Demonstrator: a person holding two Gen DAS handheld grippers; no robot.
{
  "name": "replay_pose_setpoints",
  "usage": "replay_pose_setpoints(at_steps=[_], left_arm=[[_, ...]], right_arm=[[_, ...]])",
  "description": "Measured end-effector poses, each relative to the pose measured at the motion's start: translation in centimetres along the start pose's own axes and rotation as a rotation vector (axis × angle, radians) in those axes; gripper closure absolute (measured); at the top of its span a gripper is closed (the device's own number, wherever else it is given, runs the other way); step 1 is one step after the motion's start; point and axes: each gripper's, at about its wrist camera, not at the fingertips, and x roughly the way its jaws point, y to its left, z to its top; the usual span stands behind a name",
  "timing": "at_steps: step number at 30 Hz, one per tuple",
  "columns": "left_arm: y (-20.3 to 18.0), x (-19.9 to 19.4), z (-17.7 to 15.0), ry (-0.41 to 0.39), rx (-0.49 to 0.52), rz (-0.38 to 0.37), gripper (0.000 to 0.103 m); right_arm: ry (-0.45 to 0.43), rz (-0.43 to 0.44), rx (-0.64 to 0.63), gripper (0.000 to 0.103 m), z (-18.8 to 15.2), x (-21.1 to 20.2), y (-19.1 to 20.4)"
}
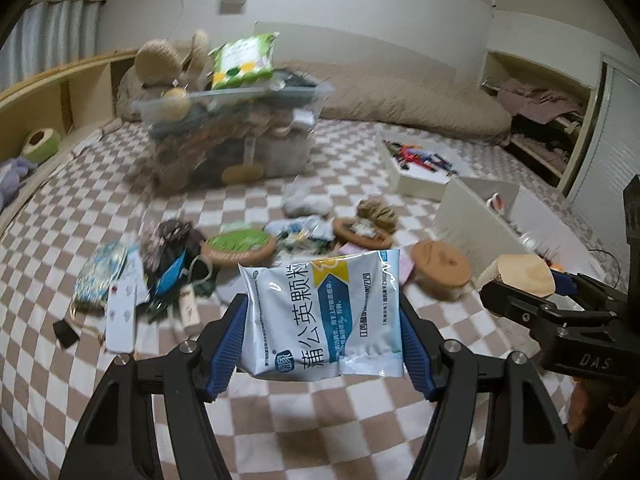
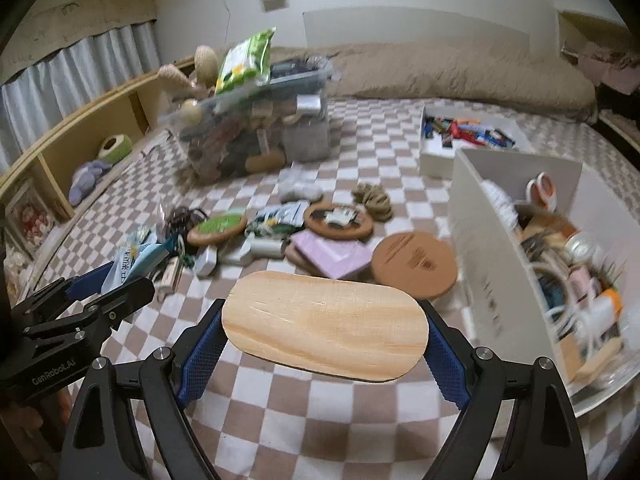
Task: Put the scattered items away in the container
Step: 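Lift and carry the sachet and wooden brush in both tools over the white box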
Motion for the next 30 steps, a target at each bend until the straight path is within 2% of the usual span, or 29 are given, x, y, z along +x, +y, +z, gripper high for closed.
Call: replay_pose_setpoints(at_steps=[11, 17, 26, 30], left_arm=[[-3.8, -1.4, 3.5, -0.064, 0.054, -0.042, 0.032], [-6.3, -1.8, 5.0, -0.088, 0.086, -0.069, 0.032], [-10.3, -1.5, 7.3, -0.116, 0.112, -0.119, 0.031], [-12.2, -1.4, 8.3, -0.121, 0.119, -0.164, 0.031]], right_arm=[[-0.104, -0.017, 0.024, 0.013, 2.8, -3.8, -3.2], [-0.147, -0.054, 0.041, 0.013, 3.9, -5.8, -6.1], [-0.186, -0.111, 0.079, 0.013, 5.3, -8.5, -11.1], [-0.185, -0.124, 0.097, 0.013, 5.8, -9.2, -13.4]])
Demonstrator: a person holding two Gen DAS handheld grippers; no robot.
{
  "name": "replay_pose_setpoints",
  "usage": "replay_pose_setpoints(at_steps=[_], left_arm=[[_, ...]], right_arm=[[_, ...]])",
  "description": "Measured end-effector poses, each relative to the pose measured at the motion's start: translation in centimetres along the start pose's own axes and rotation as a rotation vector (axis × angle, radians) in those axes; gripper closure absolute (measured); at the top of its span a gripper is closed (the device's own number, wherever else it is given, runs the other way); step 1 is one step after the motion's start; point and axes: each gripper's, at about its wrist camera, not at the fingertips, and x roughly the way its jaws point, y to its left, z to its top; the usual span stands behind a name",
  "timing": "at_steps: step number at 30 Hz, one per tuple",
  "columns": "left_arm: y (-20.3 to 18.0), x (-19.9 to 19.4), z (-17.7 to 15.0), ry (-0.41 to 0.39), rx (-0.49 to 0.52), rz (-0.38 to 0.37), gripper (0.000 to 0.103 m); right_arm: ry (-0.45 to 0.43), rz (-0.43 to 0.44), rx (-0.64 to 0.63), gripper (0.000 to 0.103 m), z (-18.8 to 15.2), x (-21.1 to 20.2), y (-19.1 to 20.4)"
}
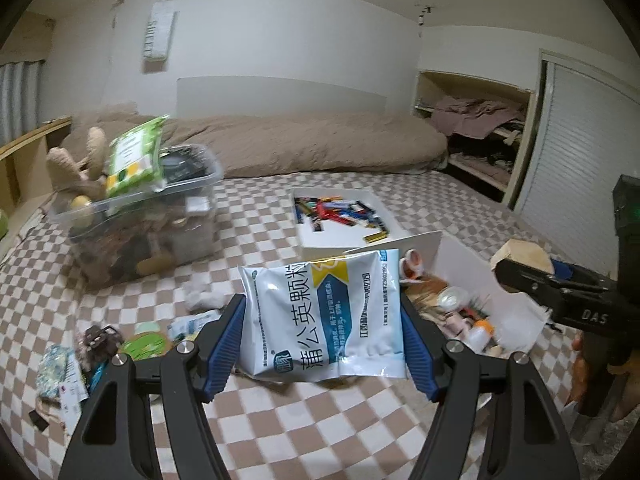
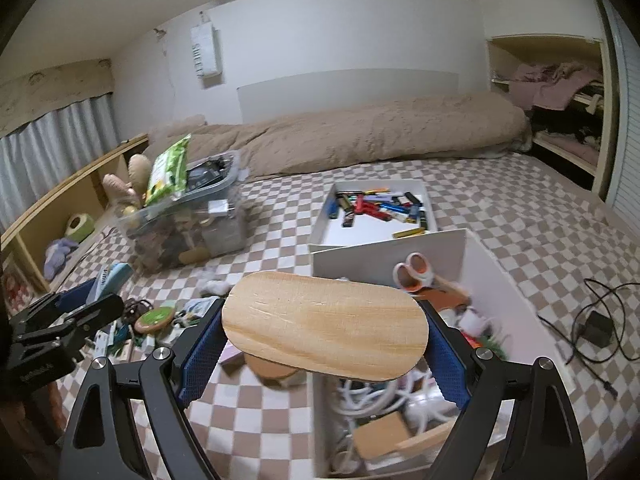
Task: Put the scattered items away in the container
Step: 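Lift and carry the sachet and wooden brush in both tools over the white box, then open the right tool to drop the wooden brush into the white box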
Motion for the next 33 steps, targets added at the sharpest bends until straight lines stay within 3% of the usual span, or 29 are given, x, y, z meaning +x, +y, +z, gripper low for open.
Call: replay_pose_setpoints(at_steps=[19, 33], left_arm=[[-6.6, 4.5, 2.5, 0.015, 0.062, -0.138, 0.031], [-11.0, 9.1, 0.9, 0.075, 0.149, -0.227, 0.031]], right_arm=[[0.051, -0.067, 0.093, 0.013, 3.1, 2.6, -9.4], [0.238, 0.004, 0.388, 0.013, 3.1, 11.5, -15.2]])
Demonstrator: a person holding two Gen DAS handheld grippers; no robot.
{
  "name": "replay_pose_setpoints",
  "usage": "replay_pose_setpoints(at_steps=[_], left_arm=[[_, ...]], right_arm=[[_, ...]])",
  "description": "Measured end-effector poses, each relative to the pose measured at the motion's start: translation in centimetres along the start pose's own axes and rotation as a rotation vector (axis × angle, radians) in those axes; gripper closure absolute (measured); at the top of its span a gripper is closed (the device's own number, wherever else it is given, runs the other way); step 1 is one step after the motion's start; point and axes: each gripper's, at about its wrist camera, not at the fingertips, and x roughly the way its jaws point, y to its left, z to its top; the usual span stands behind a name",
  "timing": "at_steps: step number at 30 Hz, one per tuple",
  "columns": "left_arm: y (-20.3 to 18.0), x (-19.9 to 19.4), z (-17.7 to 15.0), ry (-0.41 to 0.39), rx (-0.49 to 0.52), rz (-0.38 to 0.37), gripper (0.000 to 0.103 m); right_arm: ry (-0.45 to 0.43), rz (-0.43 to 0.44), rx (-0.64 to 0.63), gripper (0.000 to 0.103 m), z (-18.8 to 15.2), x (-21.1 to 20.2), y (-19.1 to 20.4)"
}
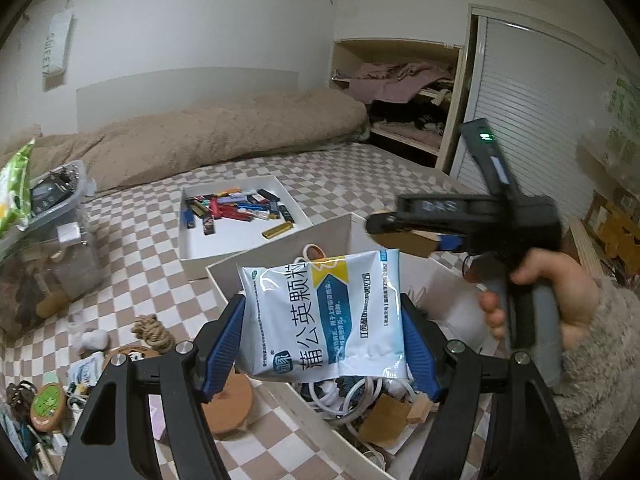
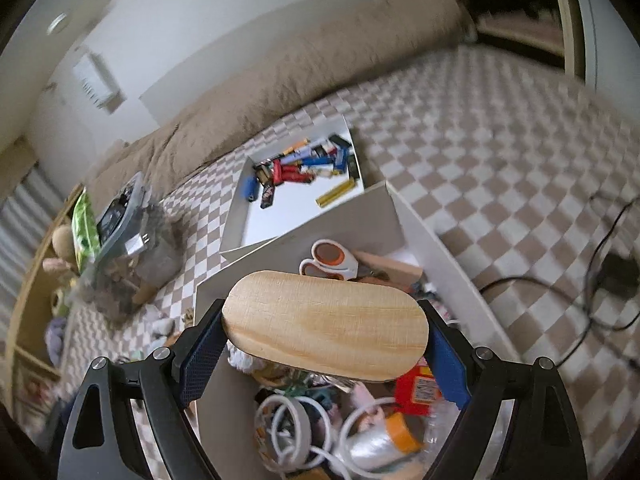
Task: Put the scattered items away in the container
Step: 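Open the right tool to drop the wooden brush into the white box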
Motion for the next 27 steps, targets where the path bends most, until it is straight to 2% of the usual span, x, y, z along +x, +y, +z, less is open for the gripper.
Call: replay_pose_setpoints(at_steps=[6, 12, 19, 21, 22, 27], left_arm=[[-0.1, 1.9, -0.6, 0.030, 0.012, -0.024, 0.031], [-0.5, 3.3, -0.9, 0.045, 0.048, -0.038, 0.031], [-0.1, 4.8, -0.7, 0.050, 0.060, -0.028, 0.031], [-0.1, 5.2, -0.5, 0.051, 0.059, -0.028, 0.031], [0.0, 5.4, -0.4, 0.053, 0.056, -0.028, 0.030], [0.0, 6.3, -0.2, 0.066, 0.034, -0.044, 0.030]], right_arm=[[0.064, 0.056, 0.213, 0.013, 1.0, 4.2, -2.9], [0.070, 0.105, 0.405, 0.013, 1.7, 6.6, -5.5], [0.067, 0.099, 0.522, 0.011, 2.4, 8.3, -7.3], [0.067, 0.129, 0.552, 0.006, 2.4, 8.4, -7.8], [0.072, 0.145, 0.558, 0.000, 2.5, 8.5, -7.9], [0.083, 0.193, 0.545, 0.000, 2.6, 8.1, -7.9]])
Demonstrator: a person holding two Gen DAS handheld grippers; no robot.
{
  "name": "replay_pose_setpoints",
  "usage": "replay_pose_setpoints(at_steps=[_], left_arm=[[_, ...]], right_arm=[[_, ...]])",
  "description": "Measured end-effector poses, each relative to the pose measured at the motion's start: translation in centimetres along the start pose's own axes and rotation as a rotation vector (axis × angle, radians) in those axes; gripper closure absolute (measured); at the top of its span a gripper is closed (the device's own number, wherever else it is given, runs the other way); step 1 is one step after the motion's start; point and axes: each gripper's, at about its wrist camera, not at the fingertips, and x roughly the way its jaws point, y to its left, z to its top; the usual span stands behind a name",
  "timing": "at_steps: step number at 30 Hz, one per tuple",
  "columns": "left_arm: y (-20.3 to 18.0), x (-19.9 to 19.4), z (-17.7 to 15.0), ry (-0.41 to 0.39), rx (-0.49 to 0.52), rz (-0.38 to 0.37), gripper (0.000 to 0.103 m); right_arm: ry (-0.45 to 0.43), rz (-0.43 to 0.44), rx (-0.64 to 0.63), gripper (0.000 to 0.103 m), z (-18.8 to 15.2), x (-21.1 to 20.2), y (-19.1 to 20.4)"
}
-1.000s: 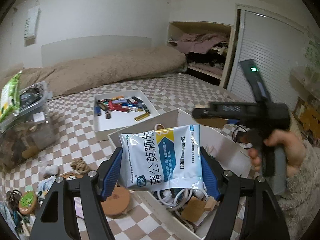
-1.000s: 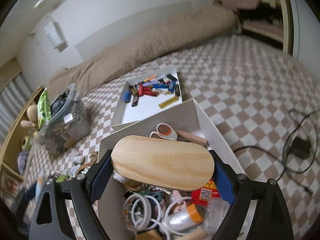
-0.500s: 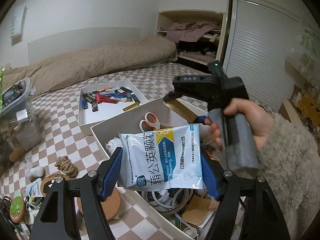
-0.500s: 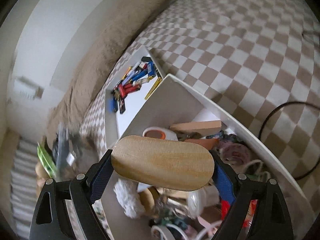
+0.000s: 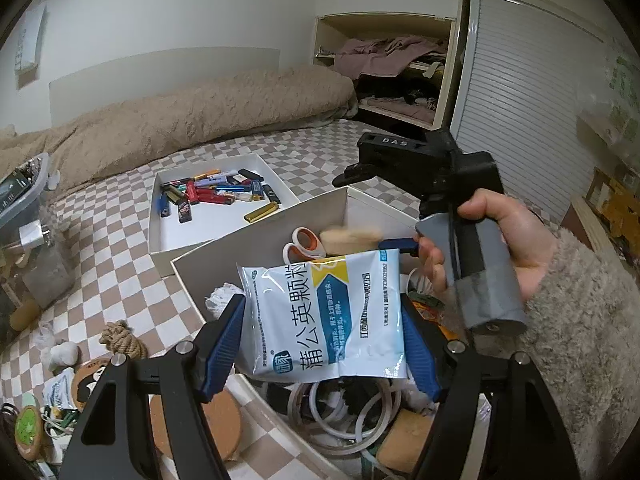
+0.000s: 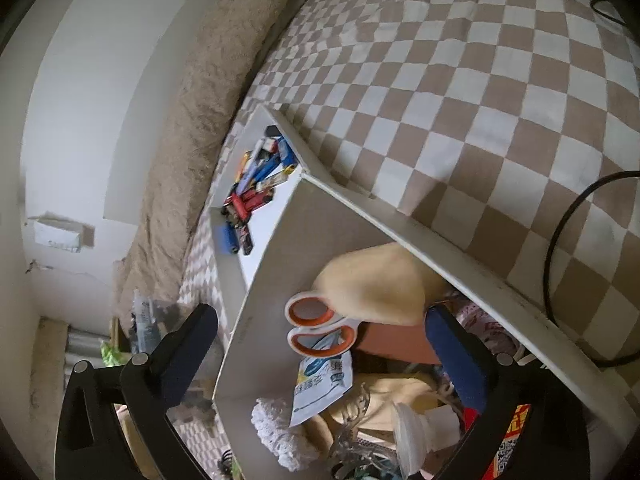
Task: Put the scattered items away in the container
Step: 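Open the right tool to drop the wooden brush into the white box, then lower the left tool into the box and open it to release the sachet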
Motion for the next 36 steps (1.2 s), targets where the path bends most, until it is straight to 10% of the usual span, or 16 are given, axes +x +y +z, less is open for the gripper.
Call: replay_pose_setpoints(at_steps=[36], left_arm=[[-2.2, 11.9, 5.8, 0.273, -0.112, -0.081, 0.030]], right_arm=[[-0.051, 0.080, -0.503, 0.000, -7.8, -12.7, 0.0]])
